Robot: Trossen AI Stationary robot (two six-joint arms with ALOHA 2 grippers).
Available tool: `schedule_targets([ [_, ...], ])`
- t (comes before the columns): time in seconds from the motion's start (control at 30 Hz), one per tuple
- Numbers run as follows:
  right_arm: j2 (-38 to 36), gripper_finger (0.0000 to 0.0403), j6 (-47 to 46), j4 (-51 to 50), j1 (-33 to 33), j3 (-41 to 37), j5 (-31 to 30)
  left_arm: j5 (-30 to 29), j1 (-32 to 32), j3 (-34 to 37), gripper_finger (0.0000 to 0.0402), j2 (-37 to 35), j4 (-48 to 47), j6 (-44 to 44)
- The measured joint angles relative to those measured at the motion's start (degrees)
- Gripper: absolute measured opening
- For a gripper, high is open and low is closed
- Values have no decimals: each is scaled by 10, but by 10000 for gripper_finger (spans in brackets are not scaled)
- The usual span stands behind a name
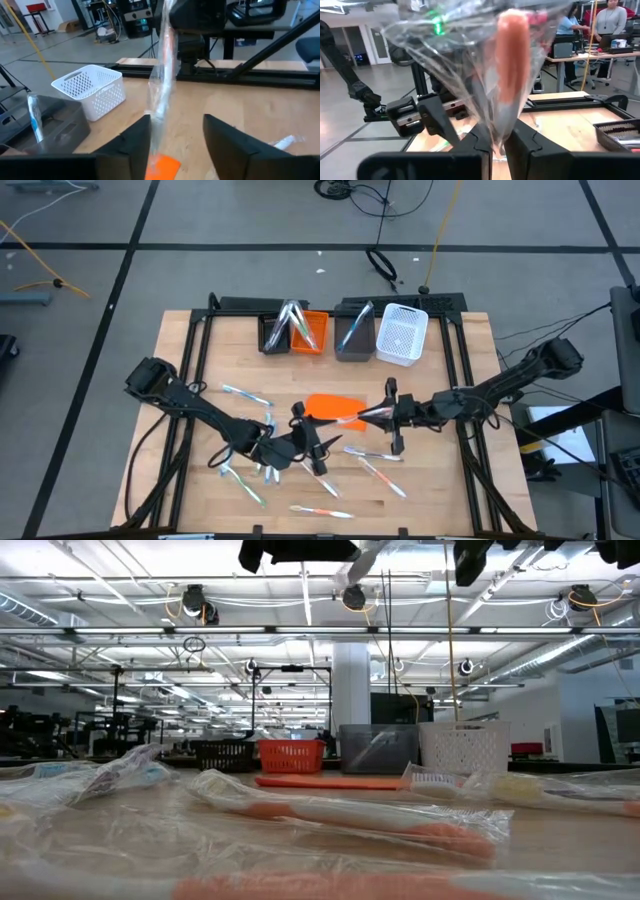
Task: Pick & Place Toothbrushes
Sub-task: Put the orange toothbrush into the white bin
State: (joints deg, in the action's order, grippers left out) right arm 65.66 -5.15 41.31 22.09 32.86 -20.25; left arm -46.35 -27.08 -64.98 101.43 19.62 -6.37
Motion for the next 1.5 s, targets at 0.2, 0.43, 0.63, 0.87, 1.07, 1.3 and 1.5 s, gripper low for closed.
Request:
schedule_targets([
  [0.2,-53,17,-17,-88,-2,0,-36,0,-1,0,240,0,-49,-16],
  [0.43,-132,17,-41,-200,-4,0,-106,0,-1,0,252,0,-78,-33],
  [0.63,-191,17,-59,-284,-29,0,-167,4,-1,0,253,0,-81,-61],
  [0.87,-234,17,-95,-372,-98,0,-190,26,-1,0,253,0,-83,-77],
  [1.07,-242,17,-144,-436,-186,0,-187,30,-1,0,253,0,-83,-79],
  [1.3,-241,17,-166,-466,-324,0,-91,30,-1,0,253,0,-83,-77],
  [1.5,-238,17,-169,-474,-458,0,26,31,6,0,253,0,-83,-74],
])
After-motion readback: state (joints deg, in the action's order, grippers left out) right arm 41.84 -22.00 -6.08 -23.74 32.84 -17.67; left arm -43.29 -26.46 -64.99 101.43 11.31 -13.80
